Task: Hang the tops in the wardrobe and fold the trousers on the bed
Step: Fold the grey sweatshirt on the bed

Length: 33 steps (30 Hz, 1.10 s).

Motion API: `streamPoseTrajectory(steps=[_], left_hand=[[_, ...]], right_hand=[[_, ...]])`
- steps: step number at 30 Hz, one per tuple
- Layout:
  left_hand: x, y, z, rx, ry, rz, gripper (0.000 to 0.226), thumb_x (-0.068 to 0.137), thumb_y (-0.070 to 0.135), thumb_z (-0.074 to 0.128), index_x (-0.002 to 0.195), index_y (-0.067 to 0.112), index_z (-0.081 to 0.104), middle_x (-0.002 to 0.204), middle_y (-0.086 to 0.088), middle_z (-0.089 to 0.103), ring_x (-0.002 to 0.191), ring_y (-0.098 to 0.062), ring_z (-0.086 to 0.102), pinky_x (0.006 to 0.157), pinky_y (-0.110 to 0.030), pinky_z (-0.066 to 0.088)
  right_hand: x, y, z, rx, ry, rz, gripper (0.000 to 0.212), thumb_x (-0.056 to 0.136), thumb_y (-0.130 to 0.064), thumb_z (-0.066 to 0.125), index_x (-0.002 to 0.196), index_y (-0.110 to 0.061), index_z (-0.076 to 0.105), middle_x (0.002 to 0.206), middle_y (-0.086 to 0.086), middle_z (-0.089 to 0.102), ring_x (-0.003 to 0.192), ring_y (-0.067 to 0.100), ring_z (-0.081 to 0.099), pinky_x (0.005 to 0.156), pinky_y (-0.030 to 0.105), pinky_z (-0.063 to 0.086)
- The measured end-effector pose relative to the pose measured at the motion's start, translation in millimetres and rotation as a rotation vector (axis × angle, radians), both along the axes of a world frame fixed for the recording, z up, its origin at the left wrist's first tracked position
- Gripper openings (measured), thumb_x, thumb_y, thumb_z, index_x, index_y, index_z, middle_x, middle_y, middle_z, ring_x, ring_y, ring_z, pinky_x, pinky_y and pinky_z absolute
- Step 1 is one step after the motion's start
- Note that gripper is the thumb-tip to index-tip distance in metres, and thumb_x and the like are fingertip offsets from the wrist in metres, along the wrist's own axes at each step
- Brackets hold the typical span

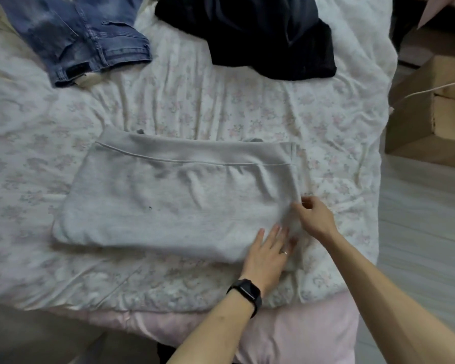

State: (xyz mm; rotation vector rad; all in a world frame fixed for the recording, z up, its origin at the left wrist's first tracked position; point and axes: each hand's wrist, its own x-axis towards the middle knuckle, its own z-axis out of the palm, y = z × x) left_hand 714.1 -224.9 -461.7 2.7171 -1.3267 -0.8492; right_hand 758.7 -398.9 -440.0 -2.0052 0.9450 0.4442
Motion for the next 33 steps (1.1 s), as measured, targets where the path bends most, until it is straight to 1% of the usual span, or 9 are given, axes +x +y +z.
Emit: streamPoseTrajectory(steps=[3, 5, 7, 10, 13, 18, 22, 27, 33], left_hand=[[-3, -26, 1, 0.066, -0.038, 0.042, 0.059, 0.107, 0.020, 0.027, 0.161, 0.014, 0.005, 0.169, -0.013, 0.005, 0.155, -0.035, 0.002, 0.122, -0.058, 0.008], [-3, -27, 11, -0.099, -0.141, 0.086, 0.054, 0.101, 0.026, 0.046, 0.154, 0.019, 0.039, 0.159, -0.006, 0.040, 0.146, -0.029, 0.038, 0.114, -0.049, 0.038], [-8, -17, 22, -0.386, -0.255, 0.165, 0.045, 0.085, 0.035, 0.071, 0.129, 0.022, 0.070, 0.129, 0.004, 0.069, 0.114, -0.018, 0.068, 0.086, -0.035, 0.059], [-13, -4, 43, -0.598, -0.141, 0.474, 0.038, 0.085, 0.032, 0.074, 0.122, 0.020, 0.073, 0.106, 0.002, 0.077, 0.084, -0.020, 0.073, 0.058, -0.031, 0.055], [-7, 8, 66, -0.581, 0.096, 0.890, 0.028, 0.094, 0.034, 0.057, 0.118, 0.026, 0.070, 0.076, -0.002, 0.072, 0.066, -0.027, 0.064, 0.052, -0.029, 0.041], [13, 41, 90, -0.803, 0.288, 1.461, 0.028, 0.093, 0.035, 0.058, 0.067, 0.031, 0.049, 0.054, 0.020, 0.049, 0.049, -0.002, 0.044, 0.047, -0.012, 0.031], [28, 88, 99, -0.862, 0.376, 1.518, 0.013, 0.095, 0.031, 0.063, 0.082, 0.031, 0.063, 0.057, 0.019, 0.054, 0.051, -0.002, 0.045, 0.049, -0.013, 0.034], [56, 164, 109, -0.898, 0.273, 1.670, 0.008, 0.097, 0.029, 0.060, 0.097, 0.033, 0.067, 0.071, 0.010, 0.066, 0.062, -0.001, 0.059, 0.056, -0.015, 0.047], [85, 293, 101, -0.611, 0.143, 1.720, 0.013, 0.097, 0.034, 0.058, 0.085, 0.039, 0.063, 0.066, 0.016, 0.061, 0.070, -0.010, 0.061, 0.058, -0.030, 0.046]], right_hand=[[7, -17, -4, 0.176, 0.030, -0.064, 0.025, 0.088, -0.044, 0.068, 0.101, -0.022, 0.070, 0.100, 0.000, 0.075, 0.091, 0.024, 0.072, 0.085, 0.048, 0.060], [9, -28, -5, 0.264, 0.051, -0.094, 0.027, 0.088, -0.041, 0.072, 0.100, -0.018, 0.071, 0.096, 0.007, 0.076, 0.085, 0.028, 0.073, 0.082, 0.051, 0.061], [12, -35, -3, 0.347, 0.078, -0.109, 0.030, 0.087, -0.041, 0.075, 0.099, -0.013, 0.072, 0.093, 0.011, 0.074, 0.078, 0.025, 0.071, 0.078, 0.047, 0.062], [24, -37, 6, 0.471, 0.134, -0.116, 0.036, 0.085, -0.041, 0.078, 0.105, -0.011, 0.073, 0.094, 0.007, 0.075, 0.076, 0.021, 0.072, 0.066, 0.033, 0.062], [46, -28, 23, 0.574, 0.158, -0.161, 0.034, 0.085, -0.039, 0.078, 0.104, -0.011, 0.073, 0.084, 0.004, 0.076, 0.072, 0.022, 0.075, 0.061, 0.030, 0.059], [77, 8, 48, 0.426, 0.075, -0.250, 0.026, 0.085, -0.027, 0.078, 0.098, -0.007, 0.066, 0.088, 0.007, 0.068, 0.075, 0.021, 0.072, 0.057, 0.028, 0.058], [101, 47, 69, 0.252, -0.002, -0.280, 0.010, 0.085, -0.015, 0.067, 0.081, -0.007, 0.063, 0.090, 0.014, 0.068, 0.073, 0.023, 0.070, 0.053, 0.028, 0.058], [152, 133, 102, -0.043, -0.139, -0.061, 0.029, 0.084, -0.042, 0.059, 0.091, -0.014, 0.060, 0.080, 0.006, 0.069, 0.072, 0.028, 0.073, 0.072, 0.045, 0.062], [224, 282, 102, -0.214, -0.133, 0.297, 0.029, 0.086, -0.035, 0.055, 0.096, -0.008, 0.062, 0.090, 0.011, 0.070, 0.089, 0.033, 0.066, 0.073, 0.036, 0.051]])
